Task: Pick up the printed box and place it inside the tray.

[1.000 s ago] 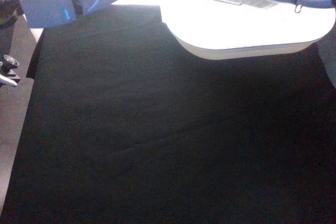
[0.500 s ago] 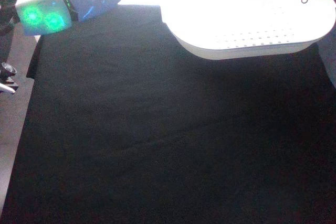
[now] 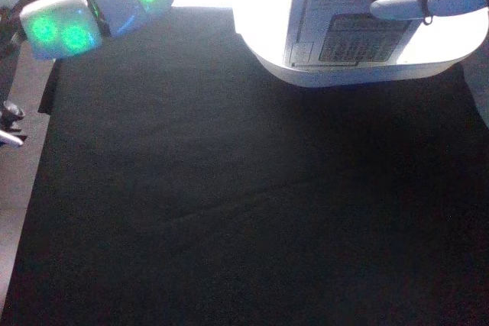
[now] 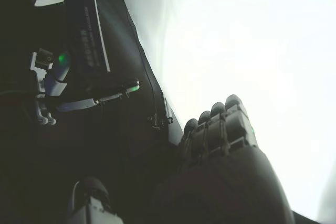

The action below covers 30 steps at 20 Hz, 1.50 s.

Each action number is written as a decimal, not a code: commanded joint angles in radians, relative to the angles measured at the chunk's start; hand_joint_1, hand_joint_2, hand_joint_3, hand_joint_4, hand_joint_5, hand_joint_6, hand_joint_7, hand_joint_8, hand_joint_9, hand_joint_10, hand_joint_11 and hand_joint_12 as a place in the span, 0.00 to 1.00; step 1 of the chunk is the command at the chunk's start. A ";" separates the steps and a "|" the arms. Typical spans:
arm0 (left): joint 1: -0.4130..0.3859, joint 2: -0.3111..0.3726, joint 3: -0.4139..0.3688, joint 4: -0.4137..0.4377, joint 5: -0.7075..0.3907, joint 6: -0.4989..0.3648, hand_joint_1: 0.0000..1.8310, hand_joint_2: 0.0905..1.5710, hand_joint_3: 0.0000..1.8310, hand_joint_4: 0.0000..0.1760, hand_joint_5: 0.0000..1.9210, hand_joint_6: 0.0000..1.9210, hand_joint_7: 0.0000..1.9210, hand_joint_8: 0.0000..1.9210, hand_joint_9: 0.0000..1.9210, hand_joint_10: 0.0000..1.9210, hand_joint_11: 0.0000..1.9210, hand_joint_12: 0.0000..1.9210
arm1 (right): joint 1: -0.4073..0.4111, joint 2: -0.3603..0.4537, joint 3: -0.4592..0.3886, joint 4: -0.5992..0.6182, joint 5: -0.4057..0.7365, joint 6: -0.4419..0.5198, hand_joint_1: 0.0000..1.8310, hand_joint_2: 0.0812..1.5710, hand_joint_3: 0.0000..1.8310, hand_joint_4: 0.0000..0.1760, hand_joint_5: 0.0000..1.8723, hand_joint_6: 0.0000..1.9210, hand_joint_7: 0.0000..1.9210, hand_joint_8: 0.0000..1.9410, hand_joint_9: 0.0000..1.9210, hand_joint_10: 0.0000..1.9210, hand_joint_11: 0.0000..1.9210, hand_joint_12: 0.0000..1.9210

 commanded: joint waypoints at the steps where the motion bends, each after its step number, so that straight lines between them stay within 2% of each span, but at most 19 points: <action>1: -0.006 0.004 0.000 -0.011 -0.131 -0.008 0.00 0.53 0.00 0.18 0.00 0.00 0.00 0.00 0.00 0.00 0.00 0.00 | 0.012 0.009 0.001 0.013 0.122 -0.005 0.35 0.38 0.00 0.94 0.00 0.00 0.00 0.00 0.00 0.00 0.00 0.00; 2: -0.005 0.004 0.000 -0.013 -0.131 -0.008 0.00 0.53 0.00 0.00 0.00 0.00 0.00 0.00 0.00 0.00 0.00 0.00 | 0.012 0.009 0.001 0.013 0.122 -0.005 0.35 0.39 0.00 0.94 0.00 0.00 0.00 0.00 0.00 0.00 0.00 0.00; 4: -0.003 0.003 0.000 -0.013 -0.132 -0.008 0.00 0.54 0.00 0.00 0.00 0.00 0.00 0.00 0.00 0.00 0.00 0.00 | 0.012 0.009 -0.001 0.013 0.122 -0.005 0.35 0.40 0.00 0.97 0.00 0.00 0.00 0.00 0.00 0.00 0.00 0.00; 6: 0.001 -0.001 0.001 -0.013 -0.131 -0.008 0.00 0.54 0.00 0.41 0.00 0.00 0.00 0.00 0.00 0.00 0.00 0.00 | 0.012 0.009 -0.009 0.013 0.122 -0.005 0.35 0.40 0.00 1.00 0.00 0.00 0.00 0.00 0.00 0.00 0.00 0.00; 8: 0.006 -0.004 0.001 -0.018 -0.132 -0.008 0.00 0.55 0.00 0.56 0.00 0.00 0.00 0.00 0.00 0.00 0.00 0.00 | 0.012 0.011 -0.015 -0.017 0.123 0.048 0.37 0.37 0.00 1.00 0.00 0.00 0.00 0.00 0.00 0.00 0.00 0.00; 10: 0.016 -0.005 0.001 -0.024 -0.138 -0.008 0.02 0.56 0.01 0.46 0.00 0.00 0.00 0.00 0.00 0.00 0.00 0.00 | 0.012 0.010 0.009 -0.071 0.152 0.203 0.38 0.37 0.00 1.00 0.00 0.00 0.00 0.00 0.00 0.00 0.00 0.00; 13: 0.020 -0.006 0.001 -0.029 -0.146 -0.009 0.01 0.55 0.00 0.30 0.00 0.00 0.00 0.00 0.00 0.00 0.00 0.00 | 0.012 -0.004 0.137 -0.163 0.192 0.603 0.35 0.36 0.00 1.00 0.00 0.00 0.00 0.00 0.00 0.00 0.00 0.00; 14: 0.020 -0.006 0.001 -0.029 -0.147 -0.010 0.01 0.55 0.00 0.19 0.00 0.00 0.00 0.00 0.00 0.00 0.00 0.00 | 0.007 -0.021 0.185 -0.163 0.198 0.700 0.35 0.37 0.00 1.00 0.00 0.00 0.00 0.00 0.00 0.00 0.00 0.00; 17: 0.022 -0.007 0.001 -0.029 -0.145 -0.012 0.00 0.57 0.01 0.44 0.00 0.00 0.00 0.00 0.00 0.00 0.00 0.00 | -0.015 -0.057 0.247 -0.163 0.197 0.792 0.36 0.37 0.00 1.00 0.00 0.00 0.00 0.00 0.00 0.00 0.00 0.00; 18: 0.023 -0.007 0.001 -0.030 -0.145 -0.012 0.01 0.57 0.00 0.46 0.00 0.00 0.00 0.00 0.00 0.00 0.00 0.00 | -0.016 -0.057 0.244 -0.163 0.197 0.792 0.36 0.36 0.00 1.00 0.00 0.00 0.00 0.00 0.00 0.00 0.00 0.23; 19: 0.023 -0.007 0.001 -0.030 -0.145 -0.012 0.02 0.56 0.00 0.52 0.00 0.00 0.00 0.00 0.00 0.00 0.00 0.00 | -0.016 -0.057 0.242 -0.163 0.199 0.792 0.37 0.34 0.00 1.00 0.00 0.00 0.00 0.00 0.00 0.00 0.00 0.33; 21: 0.023 -0.007 0.002 -0.030 -0.145 -0.012 0.02 0.55 0.00 0.41 0.00 0.00 0.00 0.00 0.00 0.00 0.00 0.00 | -0.016 -0.057 0.241 -0.164 0.202 0.792 0.36 0.34 0.00 1.00 0.00 0.00 0.00 0.00 0.00 0.00 0.00 0.43; 23: 0.023 -0.007 0.001 -0.030 -0.147 -0.013 0.02 0.56 0.00 0.40 0.00 0.00 0.00 0.00 0.00 0.00 0.00 0.00 | -0.016 -0.049 0.231 -0.164 0.214 0.792 0.36 0.36 0.00 1.00 0.00 0.00 0.00 0.00 0.00 0.00 0.00 0.49; 25: 0.023 -0.007 0.002 -0.030 -0.147 -0.014 0.01 0.56 0.00 0.49 0.00 0.00 0.00 0.00 0.00 0.00 0.00 0.00 | -0.016 -0.038 0.214 -0.170 0.232 0.792 0.37 0.36 0.00 1.00 0.00 0.00 0.00 0.00 0.00 0.00 0.00 0.50; 26: 0.024 -0.007 0.002 -0.030 -0.150 -0.014 0.02 0.56 0.00 0.55 0.00 0.00 0.00 0.00 0.00 0.00 0.00 0.00 | -0.016 -0.032 0.205 -0.176 0.242 0.792 0.37 0.37 0.00 1.00 0.00 0.00 0.00 0.00 0.00 0.00 0.00 0.45; 27: 0.028 -0.006 0.002 -0.031 -0.157 -0.015 0.03 0.57 0.00 0.47 0.00 0.00 0.00 0.00 0.00 0.00 0.00 0.00 | -0.016 -0.023 0.193 -0.183 0.257 0.792 0.38 0.40 0.00 1.00 0.00 0.00 0.00 0.00 0.00 0.00 0.00 0.41; 28: 0.031 -0.006 0.001 -0.031 -0.165 -0.018 0.04 0.57 0.00 0.49 0.00 0.00 0.00 0.00 0.00 0.00 0.00 0.00 | -0.016 -0.015 0.181 -0.188 0.273 0.792 0.39 0.41 0.00 1.00 0.00 0.00 0.00 0.00 0.00 0.00 0.00 0.21; 29: 0.036 -0.005 0.000 -0.031 -0.179 -0.022 0.06 0.56 0.00 0.83 0.00 0.00 0.00 0.00 0.00 0.00 0.00 0.00 | -0.018 -0.006 0.165 -0.194 0.289 0.791 0.38 0.42 0.00 1.00 0.00 0.00 0.00 0.00 0.00 0.00 0.00 0.04; 30: 0.043 -0.001 -0.003 -0.030 -0.191 -0.026 0.07 0.55 0.00 0.97 0.00 0.00 0.00 0.00 0.00 0.00 0.00 0.00 | -0.022 -0.002 0.153 -0.200 0.303 0.791 0.38 0.43 0.00 1.00 0.00 0.00 0.00 0.00 0.00 0.00 0.00 0.01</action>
